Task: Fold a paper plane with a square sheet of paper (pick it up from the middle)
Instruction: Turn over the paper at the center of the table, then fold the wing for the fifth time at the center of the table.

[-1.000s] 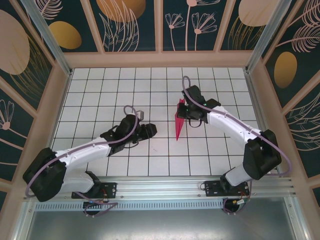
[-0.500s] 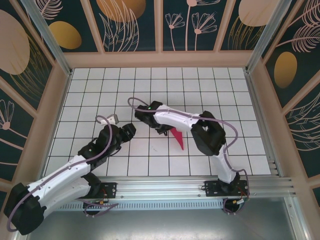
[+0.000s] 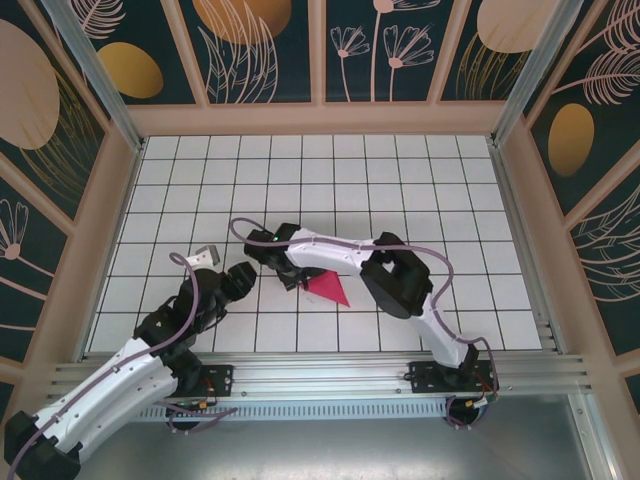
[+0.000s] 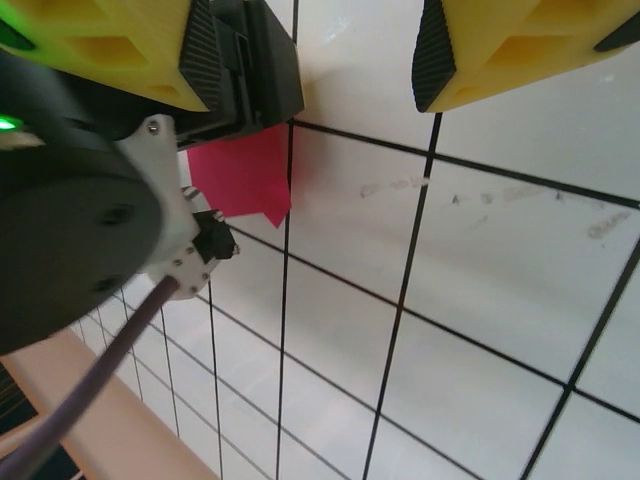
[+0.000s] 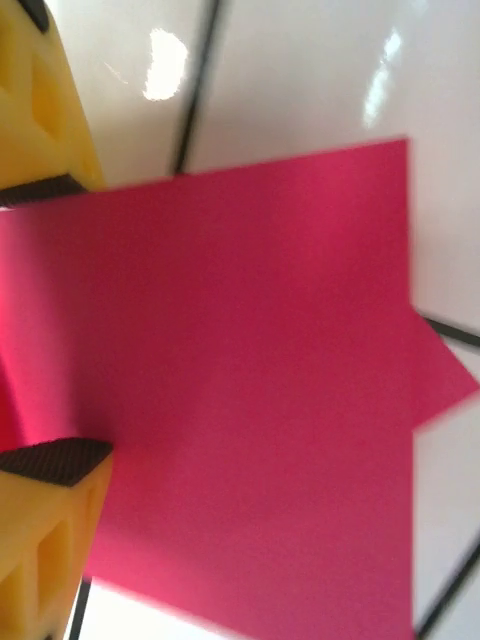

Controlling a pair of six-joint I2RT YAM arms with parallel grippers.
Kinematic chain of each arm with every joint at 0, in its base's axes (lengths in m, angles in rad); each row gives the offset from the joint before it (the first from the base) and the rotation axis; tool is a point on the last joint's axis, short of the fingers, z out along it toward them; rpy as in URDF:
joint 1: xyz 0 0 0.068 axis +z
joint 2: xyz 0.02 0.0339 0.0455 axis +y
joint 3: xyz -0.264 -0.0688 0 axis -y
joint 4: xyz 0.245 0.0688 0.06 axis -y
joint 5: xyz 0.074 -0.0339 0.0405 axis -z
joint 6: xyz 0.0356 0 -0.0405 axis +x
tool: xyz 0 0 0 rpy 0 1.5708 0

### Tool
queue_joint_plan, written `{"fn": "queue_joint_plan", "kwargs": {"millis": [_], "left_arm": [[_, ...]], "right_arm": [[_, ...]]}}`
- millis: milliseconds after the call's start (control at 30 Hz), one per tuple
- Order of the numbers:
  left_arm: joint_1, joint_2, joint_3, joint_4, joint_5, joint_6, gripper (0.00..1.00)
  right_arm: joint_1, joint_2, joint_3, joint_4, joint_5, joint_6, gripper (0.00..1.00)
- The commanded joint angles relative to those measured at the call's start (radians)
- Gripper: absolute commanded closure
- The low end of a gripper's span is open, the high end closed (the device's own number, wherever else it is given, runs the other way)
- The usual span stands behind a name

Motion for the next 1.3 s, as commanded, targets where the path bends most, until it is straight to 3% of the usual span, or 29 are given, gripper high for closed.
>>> {"fn": "queue_joint_plan", "kwargs": {"millis": [0, 167, 300, 400, 500, 667, 833, 1267], "left_arm": [[0.006, 0.007, -0.039, 0.023, 0.106, -0.007, 0.44], [0.006, 0.045, -0.102, 0.177, 0.231, -0.038, 0.43], [0.005, 0.134, -0.135, 0.348, 0.314, -0.068, 0.46], [0.003, 0.261, -0.143, 0.489, 0.38, -0.078, 0.5], [-0.005, 0.394, -0.124, 0.583, 0.408, -0.084, 0.53], [-0.032, 0.547, -0.047, 0.601, 0.415, -0.068, 0.53], [-0.061, 0.659, 0.014, 0.601, 0.401, -0.066, 0.53], [-0.086, 0.684, -0.018, 0.694, 0.372, -0.123, 0.53]], "right_arm": [[0.0, -0.223, -0.136, 0.205, -0.118, -0.042, 0.35], [-0.086, -0.49, -0.476, 0.496, -0.319, -0.081, 0.36], [-0.191, -0.653, -0.732, 0.681, -0.483, -0.09, 0.53], [-0.273, -0.732, -0.884, 0.842, -0.664, -0.098, 0.71], [-0.323, -0.745, -0.942, 0.934, -0.789, -0.109, 0.82], [-0.392, -0.71, -0.973, 0.954, -0.794, -0.128, 0.89], [-0.451, -0.681, -1.027, 1.014, -0.883, -0.132, 0.91], [-0.449, -0.703, -1.065, 1.031, -0.934, -0.159, 0.91]]}}
